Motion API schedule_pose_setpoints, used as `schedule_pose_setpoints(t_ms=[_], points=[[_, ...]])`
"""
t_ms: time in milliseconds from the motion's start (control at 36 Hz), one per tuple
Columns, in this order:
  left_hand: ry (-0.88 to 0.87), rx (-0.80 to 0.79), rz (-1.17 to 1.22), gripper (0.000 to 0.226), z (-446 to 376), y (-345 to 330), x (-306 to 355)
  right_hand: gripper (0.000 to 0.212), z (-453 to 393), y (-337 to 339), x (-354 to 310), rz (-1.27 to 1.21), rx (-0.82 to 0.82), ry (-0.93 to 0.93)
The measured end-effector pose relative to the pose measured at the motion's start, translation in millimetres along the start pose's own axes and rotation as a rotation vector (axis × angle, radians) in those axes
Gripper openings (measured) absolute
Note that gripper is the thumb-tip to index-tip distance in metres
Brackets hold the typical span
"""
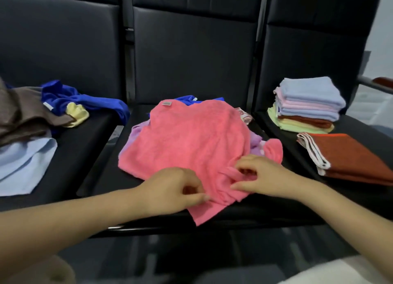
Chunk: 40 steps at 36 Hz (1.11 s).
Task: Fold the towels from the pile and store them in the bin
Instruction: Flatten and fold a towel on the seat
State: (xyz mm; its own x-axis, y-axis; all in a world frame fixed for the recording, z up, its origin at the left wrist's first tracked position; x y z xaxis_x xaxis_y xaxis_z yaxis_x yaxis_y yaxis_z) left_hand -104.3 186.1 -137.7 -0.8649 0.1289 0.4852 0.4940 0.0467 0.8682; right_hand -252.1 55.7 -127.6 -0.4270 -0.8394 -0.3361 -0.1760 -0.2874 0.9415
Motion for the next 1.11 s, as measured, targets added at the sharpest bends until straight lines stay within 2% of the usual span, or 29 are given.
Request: schedule_pose_setpoints(t_ms=[28, 139, 222, 278, 333, 389, 472, 528, 583, 639, 694, 750, 778, 806, 833, 889, 944, 1000, 1111], points=[[0.002, -0.001, 0.008, 0.051, 1, -5, 0, 0.023, 0, -2, 0, 0.014, 0.025, 0.019], [0.000, 0.084, -0.012, 0.055, 1, -12, 4, 0.031, -2, -5, -4, 0.055, 0.084, 0.023], [-0.056, 0.119, -0.231, 0.059, 2, -19, 9, 0.034, -4, 2, 3, 0.029, 0.106, -0.163], [-0.151, 0.165, -0.407, 0.054, 4, -25, 16, 0.037, -4, 11, 6, 0.024, 0.141, -0.236], [-0.217, 0.198, -0.468, 0.045, 6, -30, 19, 0.037, -6, 19, 8, 0.040, 0.150, -0.269], [-0.288, 0.203, -0.460, 0.035, 4, -32, 24, 0.033, -9, 26, 13, -0.049, 0.157, -0.297], [-0.325, 0.154, -0.422, 0.025, 1, -30, 28, 0.025, -14, 34, 25, -0.317, 0.210, -0.325], [-0.294, 0.072, -0.270, 0.029, 2, -26, 26, 0.028, -14, 36, 35, -0.534, 0.282, -0.407], [-0.138, 0.005, 0.063, 0.020, -10, -12, 22, 0.032, -13, 34, 45, -0.802, 0.336, -0.498], [0.087, 0.110, 0.314, 0.026, -21, 16, 5, 0.032, -14, 33, 49, -1.044, 0.341, -0.529], [0.369, 0.214, 0.650, 0.037, -28, 44, -20, 0.022, -15, 36, 51, -1.239, 0.334, -0.523], [0.381, 0.380, 0.801, 0.033, -38, 83, -30, 0.023, -19, 43, 56, -1.363, 0.352, -0.517], [0.367, 0.450, 0.781, 0.025, -39, 95, -28, 0.025, -20, 46, 59, -1.392, 0.378, -0.526], [0.398, 0.576, 0.859, 0.018, -32, 106, -29, 0.026, -22, 47, 64, -1.400, 0.404, -0.537], [0.419, 0.698, 0.928, 0.015, -27, 112, -34, 0.026, -22, 48, 67, -1.390, 0.424, -0.550], [0.400, 0.765, 0.981, 0.014, -21, 114, -47, 0.020, -25, 46, 80, -1.272, 0.484, -0.594], [0.429, 0.782, 0.984, 0.021, -31, 117, -56, 0.013, -26, 46, 96, -0.942, 0.567, -0.663], [0.492, 0.786, 0.976, 0.026, -36, 116, -69, 0.023, -33, 44, 104, -0.637, 0.586, -0.670], [0.539, 0.708, 0.874, 0.014, -39, 107, -89, 0.037, -51, 43, 99, -0.226, 0.642, -0.604]])
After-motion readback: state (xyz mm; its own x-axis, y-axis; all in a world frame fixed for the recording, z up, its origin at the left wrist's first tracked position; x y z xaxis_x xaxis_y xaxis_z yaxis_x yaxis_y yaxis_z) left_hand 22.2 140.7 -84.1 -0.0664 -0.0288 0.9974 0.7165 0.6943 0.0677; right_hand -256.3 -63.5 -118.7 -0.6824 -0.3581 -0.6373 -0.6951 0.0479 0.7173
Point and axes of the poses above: each hand's wrist, its own z-axis away from the middle knuckle, its own y-axis out of the back of the hand, x = y × z, the point moved 6 cm from there along -z, towards the middle knuckle, and after that the axes turned 1 degree about y, right-handed, at the moved point
